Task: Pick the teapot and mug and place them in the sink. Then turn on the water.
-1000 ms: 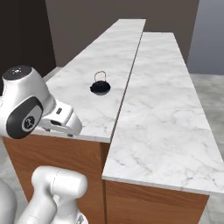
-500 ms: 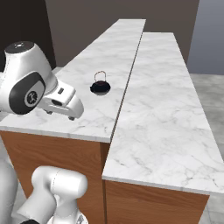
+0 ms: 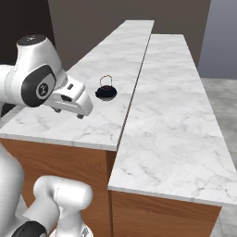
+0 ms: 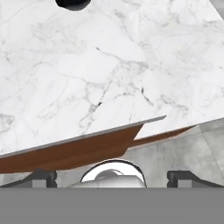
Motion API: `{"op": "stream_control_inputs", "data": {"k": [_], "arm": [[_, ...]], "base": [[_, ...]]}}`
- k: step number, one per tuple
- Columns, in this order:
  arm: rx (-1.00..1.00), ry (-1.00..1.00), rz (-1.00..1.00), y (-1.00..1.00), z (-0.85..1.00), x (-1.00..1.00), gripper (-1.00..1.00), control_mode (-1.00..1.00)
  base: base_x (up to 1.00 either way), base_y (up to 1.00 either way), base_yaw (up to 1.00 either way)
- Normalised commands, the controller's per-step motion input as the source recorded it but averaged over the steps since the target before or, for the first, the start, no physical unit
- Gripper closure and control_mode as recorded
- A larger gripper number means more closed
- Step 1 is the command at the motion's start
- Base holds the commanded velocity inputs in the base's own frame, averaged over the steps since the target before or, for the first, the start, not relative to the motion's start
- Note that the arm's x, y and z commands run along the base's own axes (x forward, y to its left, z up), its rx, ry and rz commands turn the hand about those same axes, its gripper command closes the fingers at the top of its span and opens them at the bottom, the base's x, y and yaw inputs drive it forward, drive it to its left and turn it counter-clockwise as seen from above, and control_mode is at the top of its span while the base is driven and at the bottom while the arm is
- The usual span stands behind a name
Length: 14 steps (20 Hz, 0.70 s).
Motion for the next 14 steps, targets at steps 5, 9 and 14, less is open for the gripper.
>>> {"op": "stream_control_inputs", "data": {"k": [5,9,14], "arm": [[0.00,0.00,-0.05,0.02,0.00,0.66,-1.00,-1.00],[0.00,0.00,-0.07,0.00,0.06,0.54,-1.00,-1.00],[0.00,0.00,-0.08,0.00,0.11,0.46,-1.00,-1.00]], "base": [[0.00,0.00,0.00],[0.00,0.00,0.00],[0.00,0.00,0.00]]}}
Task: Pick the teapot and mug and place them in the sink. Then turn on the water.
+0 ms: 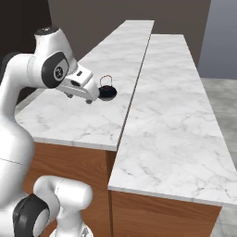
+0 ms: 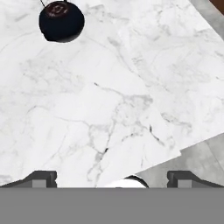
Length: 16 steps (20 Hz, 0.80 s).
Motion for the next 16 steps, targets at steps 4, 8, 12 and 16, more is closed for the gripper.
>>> {"op": "stream_control_inputs", "data": {"k": [4,8,12,16], "arm": [[0.00,0.00,-0.03,0.02,0.03,0.49,-1.00,-1.00],[0.03,0.02,0.00,0.00,0.00,0.54,-1.00,-1.00],[0.01,0.02,0.00,0.01,0.00,0.45,-1.00,-1.00],[0.00,0.01,0.00,0.12,0.00,0.34,-1.00,-1.00]], "base": [[0.00,0.00,0.00],[0.00,0.00,0.00],[0.00,0.00,0.00],[0.00,0.00,0.00]]}}
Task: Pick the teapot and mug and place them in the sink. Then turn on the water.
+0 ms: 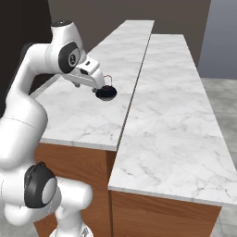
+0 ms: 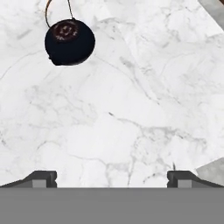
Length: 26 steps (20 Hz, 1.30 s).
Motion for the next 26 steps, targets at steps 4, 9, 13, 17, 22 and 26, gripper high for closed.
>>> {"op": "stream_control_inputs", "data": {"k": [4,9,13,17,22,26], "arm": [[0.00,0.00,0.00,0.28,-0.12,0.27,-1.00,-1.00],[0.00,0.00,0.00,0.08,-0.10,0.32,-1.00,-1.00],[0.00,0.00,0.00,0.01,-0.16,0.39,-1.00,-1.00],[0.00,0.00,0.00,0.01,-0.15,0.33,-1.00,-1.00],[0.00,-0.03,0.00,0.00,-0.15,0.22,-1.00,-1.00],[0.00,-0.06,0.00,0.00,-0.06,0.32,-1.00,-1.00]], "base": [[0.00,0.00,0.00],[0.00,0.00,0.00],[0.00,0.00,0.00],[0.00,0.00,0.00],[0.00,0.00,0.00],[0.00,0.00,0.00]]}}
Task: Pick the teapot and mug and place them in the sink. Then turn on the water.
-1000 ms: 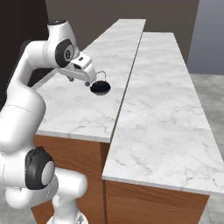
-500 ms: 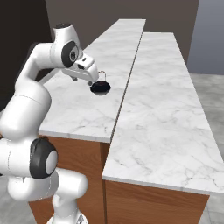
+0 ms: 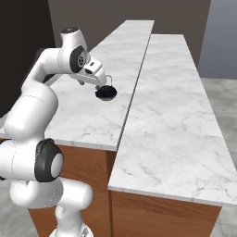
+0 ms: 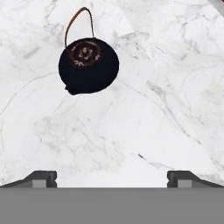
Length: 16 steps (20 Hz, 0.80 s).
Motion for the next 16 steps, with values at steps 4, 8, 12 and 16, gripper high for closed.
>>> {"op": "stream_control_inputs", "data": {"k": [4,8,12,16], "arm": [[0.00,-0.06,0.00,0.00,-0.04,0.30,-1.00,-1.00],[0.00,0.00,0.00,0.00,-0.04,0.23,-1.00,-1.00],[0.00,0.00,0.00,0.00,0.00,0.29,-1.00,-1.00],[0.00,0.00,0.00,0.00,0.00,0.37,-1.00,-1.00]], "base": [[0.00,0.00,0.00],[0.00,0.00,0.00],[0.00,0.00,0.00],[0.00,0.00,0.00]]}}
